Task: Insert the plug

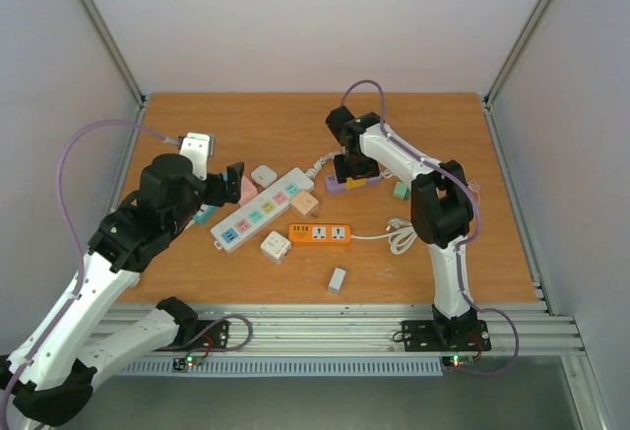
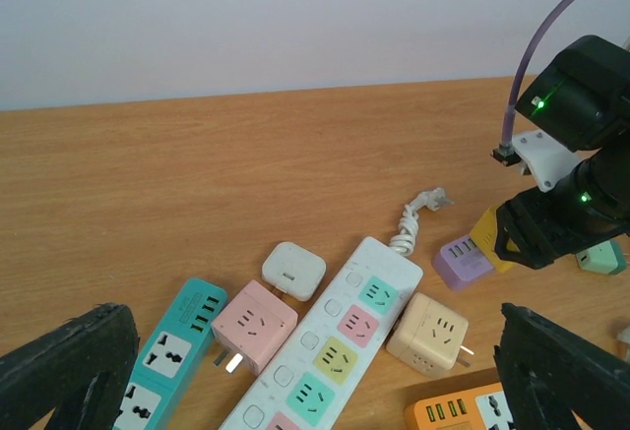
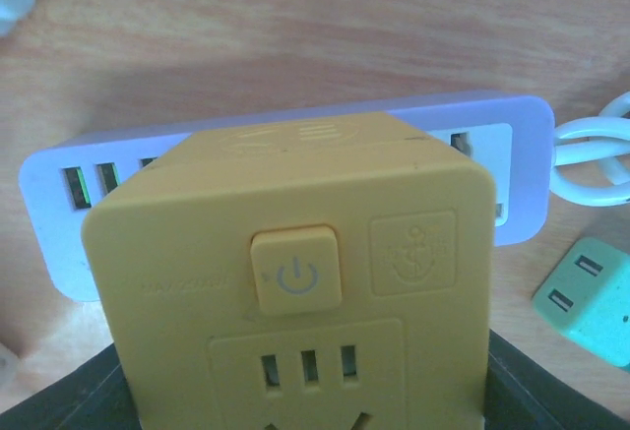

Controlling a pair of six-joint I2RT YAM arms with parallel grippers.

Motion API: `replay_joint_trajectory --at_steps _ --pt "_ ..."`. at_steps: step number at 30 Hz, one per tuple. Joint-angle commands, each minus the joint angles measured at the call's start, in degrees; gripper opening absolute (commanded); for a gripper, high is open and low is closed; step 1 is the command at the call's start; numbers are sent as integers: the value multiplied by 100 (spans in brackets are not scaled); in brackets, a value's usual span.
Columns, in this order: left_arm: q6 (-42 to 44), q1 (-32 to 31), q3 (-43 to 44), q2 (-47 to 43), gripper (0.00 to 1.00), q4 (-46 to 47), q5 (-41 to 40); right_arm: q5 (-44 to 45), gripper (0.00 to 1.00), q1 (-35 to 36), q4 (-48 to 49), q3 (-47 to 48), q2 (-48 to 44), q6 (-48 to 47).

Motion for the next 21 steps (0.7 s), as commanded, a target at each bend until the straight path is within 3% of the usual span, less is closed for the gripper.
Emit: replay_joint_trajectory --at_steps 1,5,9,11,17,21 --pt "-121 -3 0 69 99 115 -62 168 36 -67 196 252 450 420" --pt "-142 -5 0 105 99 114 -41 129 40 -67 143 475 695 565" --pt "-144 -5 0 161 99 110 -19 106 55 -68 149 460 702 614" --pt "-156 -5 8 186 99 101 -18 95 66 -67 170 437 541 602" --pt "-212 -5 76 307 99 43 -1 -254 86 -64 348 401 -332 356" --pt "-245 -1 79 330 99 33 17 -298 93 -16 491 128 -880 255"
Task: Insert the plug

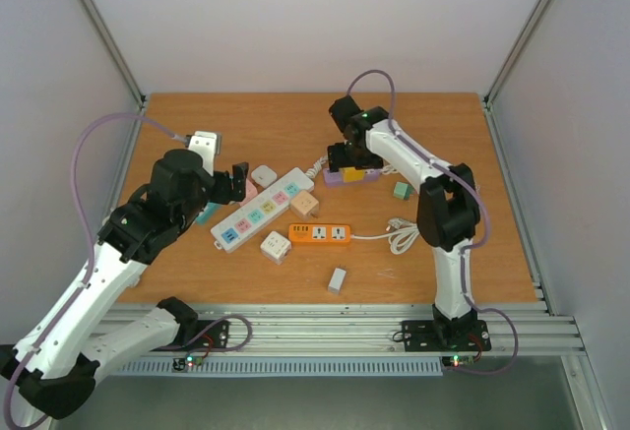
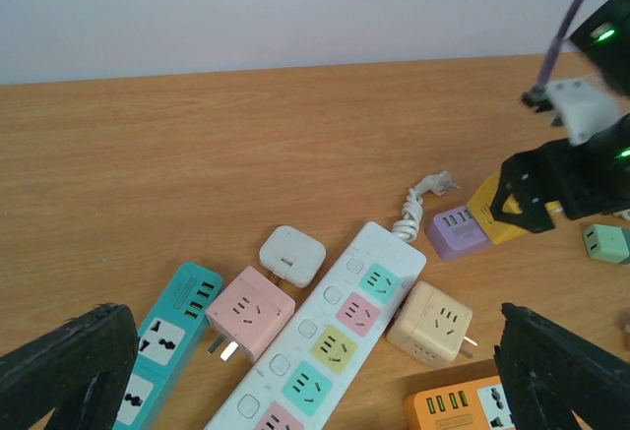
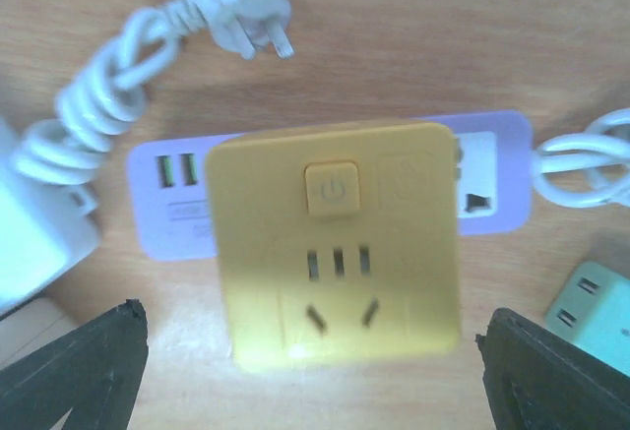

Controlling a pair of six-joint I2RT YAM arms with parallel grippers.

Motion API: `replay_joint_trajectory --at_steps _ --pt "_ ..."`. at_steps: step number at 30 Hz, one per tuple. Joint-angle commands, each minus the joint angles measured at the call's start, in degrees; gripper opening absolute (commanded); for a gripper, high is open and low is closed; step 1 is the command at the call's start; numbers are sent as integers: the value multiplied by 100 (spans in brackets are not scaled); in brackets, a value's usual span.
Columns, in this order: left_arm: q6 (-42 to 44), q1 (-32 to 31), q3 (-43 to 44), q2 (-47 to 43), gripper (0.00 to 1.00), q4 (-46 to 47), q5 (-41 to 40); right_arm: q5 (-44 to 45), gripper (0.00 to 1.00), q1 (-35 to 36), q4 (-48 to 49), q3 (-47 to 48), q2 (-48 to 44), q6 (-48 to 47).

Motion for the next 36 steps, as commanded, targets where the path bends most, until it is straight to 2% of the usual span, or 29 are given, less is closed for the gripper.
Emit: replay_joint_trajectory --at_steps 1,5,10,17,24,29,36 --pt "-102 -4 77 18 100 56 5 -19 93 55 246 -258 -957 -131" --pt "-132 -3 66 -21 99 107 18 145 93 342 351 -717 -1349 -288" --pt "-187 -5 -33 -216 99 286 161 111 93 1029 657 -1208 -1567 -759" --pt "-235 -4 -158 -540 99 525 224 -6 93 1784 864 -1099 -904 -1165" --pt "-218 -5 -184 -614 99 573 320 -314 87 1908 756 -671 -158 -1347" --pt "-208 -5 -200 -529 99 594 422 -141 83 1921 754 -623 115 -1327" --pt "-224 -5 -258 -552 99 626 448 -63 70 1921 887 -632 219 -1351"
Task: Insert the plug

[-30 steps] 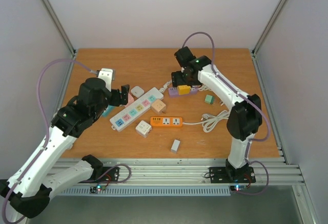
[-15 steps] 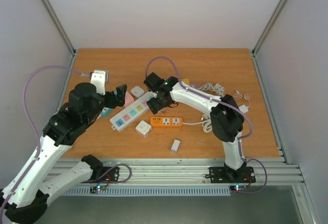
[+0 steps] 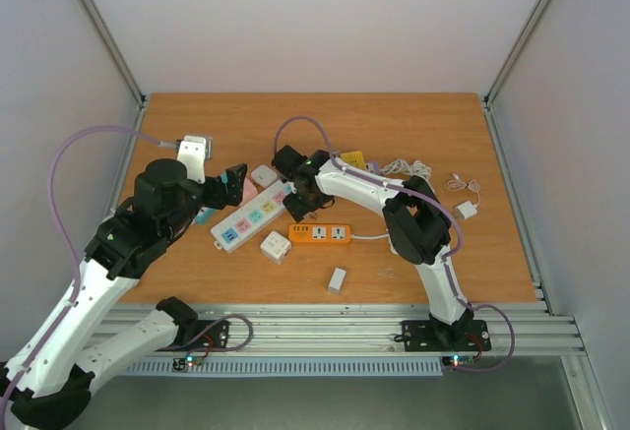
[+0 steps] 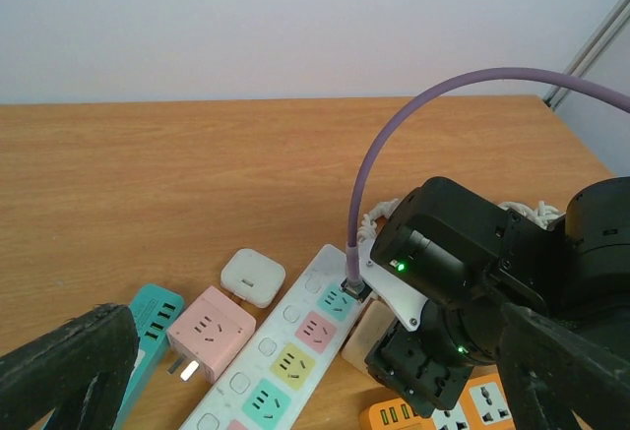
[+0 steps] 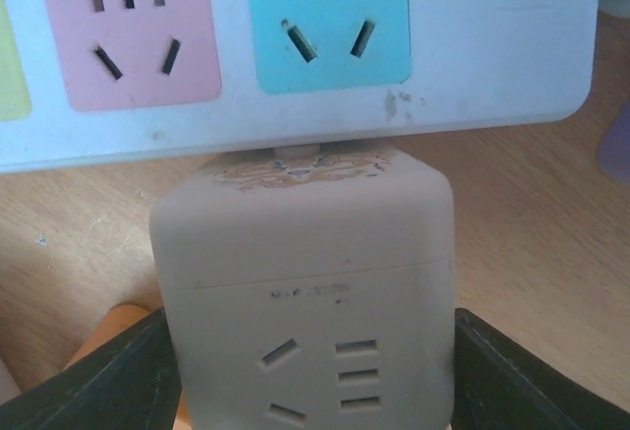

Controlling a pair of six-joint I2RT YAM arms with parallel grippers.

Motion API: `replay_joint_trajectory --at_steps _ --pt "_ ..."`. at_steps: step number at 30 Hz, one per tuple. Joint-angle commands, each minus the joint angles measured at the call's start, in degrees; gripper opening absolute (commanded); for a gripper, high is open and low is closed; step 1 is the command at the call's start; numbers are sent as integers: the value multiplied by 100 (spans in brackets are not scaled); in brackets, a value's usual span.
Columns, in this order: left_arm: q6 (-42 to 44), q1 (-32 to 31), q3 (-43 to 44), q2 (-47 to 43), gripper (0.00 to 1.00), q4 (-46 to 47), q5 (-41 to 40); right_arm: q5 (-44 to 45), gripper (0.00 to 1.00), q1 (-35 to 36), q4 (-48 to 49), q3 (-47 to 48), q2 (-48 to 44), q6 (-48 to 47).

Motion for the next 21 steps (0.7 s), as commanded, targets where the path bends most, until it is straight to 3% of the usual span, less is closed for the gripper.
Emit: replay_joint_trajectory --at_steps 1,9,14,21 --pt "-75 -5 -82 -21 99 377 94 165 68 35 148 150 108 -40" --pt "-175 -1 -125 -46 99 325 182 301 54 35 990 -371 -490 6" --pt "-485 -5 -229 -153 99 486 366 24 52 26 1972 -1155 -1687 178" --pt "-1023 -5 -401 -243 99 1062 1231 -638 52 -13 2528 -1932 -3334 644"
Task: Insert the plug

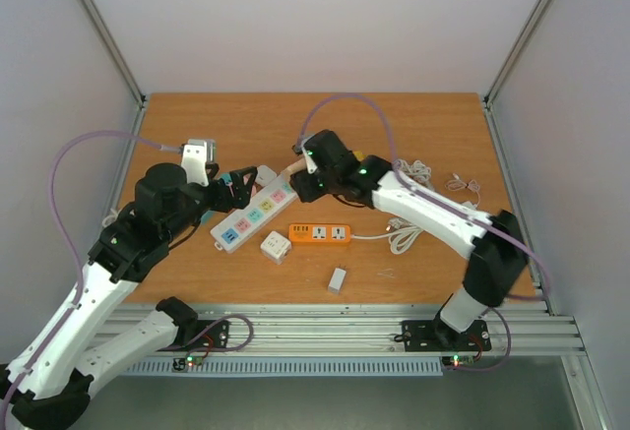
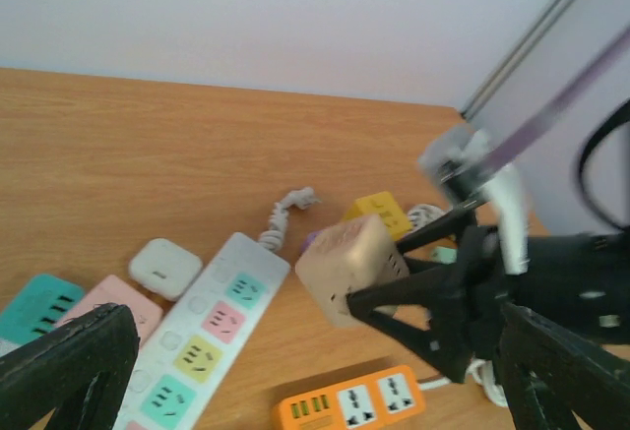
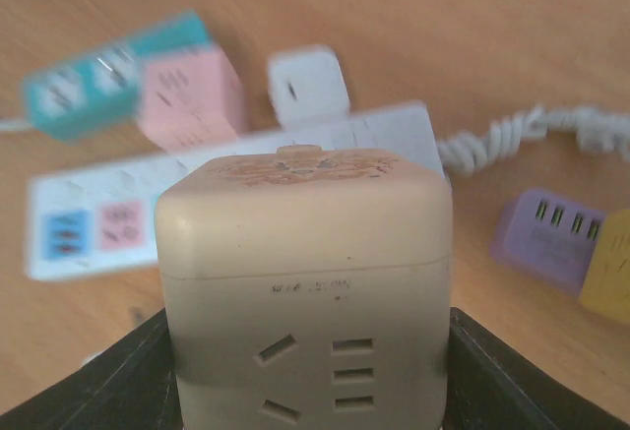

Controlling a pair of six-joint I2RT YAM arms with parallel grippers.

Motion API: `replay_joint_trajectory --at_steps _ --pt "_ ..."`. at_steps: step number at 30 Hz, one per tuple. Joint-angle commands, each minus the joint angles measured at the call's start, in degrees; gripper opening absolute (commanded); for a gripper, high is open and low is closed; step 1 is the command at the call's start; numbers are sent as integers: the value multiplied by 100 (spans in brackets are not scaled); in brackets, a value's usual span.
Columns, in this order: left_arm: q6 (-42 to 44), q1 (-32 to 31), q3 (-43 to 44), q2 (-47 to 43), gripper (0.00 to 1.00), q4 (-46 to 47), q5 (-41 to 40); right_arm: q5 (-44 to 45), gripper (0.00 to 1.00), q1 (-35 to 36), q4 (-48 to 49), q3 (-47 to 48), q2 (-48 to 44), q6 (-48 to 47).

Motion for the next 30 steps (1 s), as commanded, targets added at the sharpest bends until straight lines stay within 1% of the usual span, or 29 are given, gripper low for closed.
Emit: replay_joint_trajectory --at_steps 1,4,6,8,10,13,18,22,24,26,30 --pt "-434 -5 -86 -112 99 744 770 -610 52 -17 768 -383 -1080 500" --pt "-609 -5 -110 -174 99 906 1115 -1069 52 -27 1045 -645 -1749 875" --pt "-714 -4 -106 -173 99 1080 1695 -1409 52 -28 1266 -749 -2127 1195" --pt "-784 -5 8 -97 99 1076 2050 -1769 53 -29 1513 -812 -2453 1504" --pt "-958 -5 62 -72 99 1182 2324 -2084 53 -33 1824 -891 -2680 1922" --pt "-1264 -5 54 -138 100 1665 2797 -2478 53 -30 2280 -912 -2887 2366" --pt "-2097 -5 -62 -99 99 2662 3260 -3084 53 -36 2795 -753 -2955 2944" --pt "-3008 -5 -364 21 99 3956 3594 -3412 55 -48 2967 -497 -2893 3048" --pt "-3394 -5 -394 140 98 4373 3771 -3548 55 -65 2917 -256 -2729 3103" --pt "-3490 -5 -317 237 94 4392 3824 -3740 55 -79 2900 -67 -2550 3190" --pt "-3547 -3 -299 249 92 4348 3692 -3808 55 -84 3198 -26 -2516 3487"
